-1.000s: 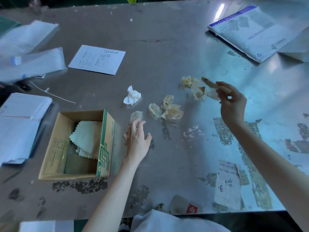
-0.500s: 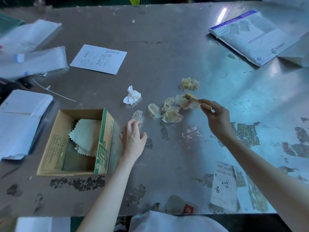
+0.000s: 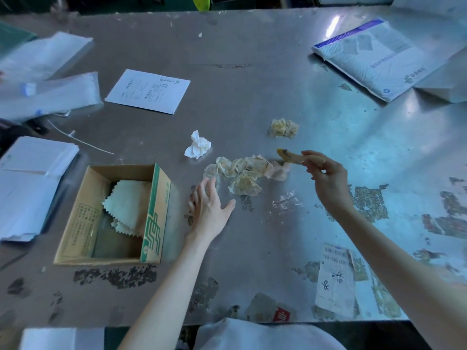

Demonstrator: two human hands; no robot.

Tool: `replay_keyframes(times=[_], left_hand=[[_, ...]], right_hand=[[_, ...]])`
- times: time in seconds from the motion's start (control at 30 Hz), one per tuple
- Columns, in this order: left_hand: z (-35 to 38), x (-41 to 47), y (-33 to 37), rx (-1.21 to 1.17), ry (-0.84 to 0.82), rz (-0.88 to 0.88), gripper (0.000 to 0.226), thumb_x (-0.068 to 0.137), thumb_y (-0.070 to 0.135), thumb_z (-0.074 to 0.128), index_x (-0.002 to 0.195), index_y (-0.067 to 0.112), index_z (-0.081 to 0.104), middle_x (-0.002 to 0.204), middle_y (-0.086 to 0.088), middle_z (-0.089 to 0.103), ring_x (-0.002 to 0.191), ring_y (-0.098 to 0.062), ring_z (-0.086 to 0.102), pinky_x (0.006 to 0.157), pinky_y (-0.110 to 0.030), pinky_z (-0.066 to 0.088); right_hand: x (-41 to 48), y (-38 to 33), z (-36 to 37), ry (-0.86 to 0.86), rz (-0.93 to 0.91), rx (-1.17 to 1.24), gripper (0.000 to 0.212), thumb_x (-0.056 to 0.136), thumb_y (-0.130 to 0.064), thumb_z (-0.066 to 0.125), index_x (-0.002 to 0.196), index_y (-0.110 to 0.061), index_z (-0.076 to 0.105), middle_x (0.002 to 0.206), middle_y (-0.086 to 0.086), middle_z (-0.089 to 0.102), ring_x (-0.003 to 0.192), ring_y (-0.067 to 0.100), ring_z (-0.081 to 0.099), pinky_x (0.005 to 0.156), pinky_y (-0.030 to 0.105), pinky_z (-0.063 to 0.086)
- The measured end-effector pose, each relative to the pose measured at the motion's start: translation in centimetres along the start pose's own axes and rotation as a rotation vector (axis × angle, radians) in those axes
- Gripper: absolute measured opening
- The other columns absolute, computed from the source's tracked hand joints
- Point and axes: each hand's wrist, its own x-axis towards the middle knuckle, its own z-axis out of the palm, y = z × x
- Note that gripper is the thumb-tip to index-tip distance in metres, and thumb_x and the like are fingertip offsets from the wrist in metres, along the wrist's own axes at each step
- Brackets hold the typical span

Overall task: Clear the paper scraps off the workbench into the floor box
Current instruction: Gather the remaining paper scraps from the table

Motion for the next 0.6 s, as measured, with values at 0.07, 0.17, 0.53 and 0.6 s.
replay_keyframes(times=[0.07,0.17,0.53,0.6], left_hand=[[0.0,0.2,0.3,0.004,-0.005,0.008,0.079,0.084,0.049,0.06,0.145,0.012,0.025,0.148,-0.011,0.026,0.137,-0.031,0.023,0.106,-0.05,0.026],[-0.1,0.5,0.6,0.005,-0.021,0.0,0.082,0.083,0.051,0.06,0.146,0.013,0.023,0.149,-0.01,0.023,0.137,-0.031,0.021,0.107,-0.049,0.023],[-0.7,-0.4,0.1,-0.072,0.011,-0.005,0.098,0.075,0.048,0.069,0.149,0.017,0.013,0.149,-0.01,0.025,0.136,-0.03,0.025,0.104,-0.049,0.025],[-0.6,-0.6,-0.1,-0.057,-0.002,-0.001,0.099,0.074,0.048,0.07,0.148,0.017,0.013,0.149,-0.011,0.025,0.136,-0.031,0.025,0.104,-0.049,0.026]], right_hand=[[-1.0,0.3,0.9,-0.05,-0.015,-0.036,0.027,0.089,-0.008,0.06,0.091,-0.032,0.073,0.096,-0.01,0.069,0.066,0.004,0.054,0.066,0.037,0.046],[-2.2,0.3,2.3,-0.113,-0.02,-0.039,0.019,0.088,-0.008,0.062,0.098,-0.021,0.072,0.092,-0.01,0.07,0.066,0.005,0.056,0.066,0.034,0.048],[-4.9,-0.8,3.4,-0.232,-0.037,0.128,0.025,0.081,-0.018,0.059,0.078,-0.038,0.073,0.097,-0.021,0.07,0.077,0.024,0.061,0.068,0.043,0.047],[-4.1,-1.2,2.9,-0.169,-0.044,0.119,0.026,0.083,-0.015,0.059,0.081,-0.036,0.073,0.095,-0.025,0.069,0.075,0.019,0.061,0.067,0.04,0.047]])
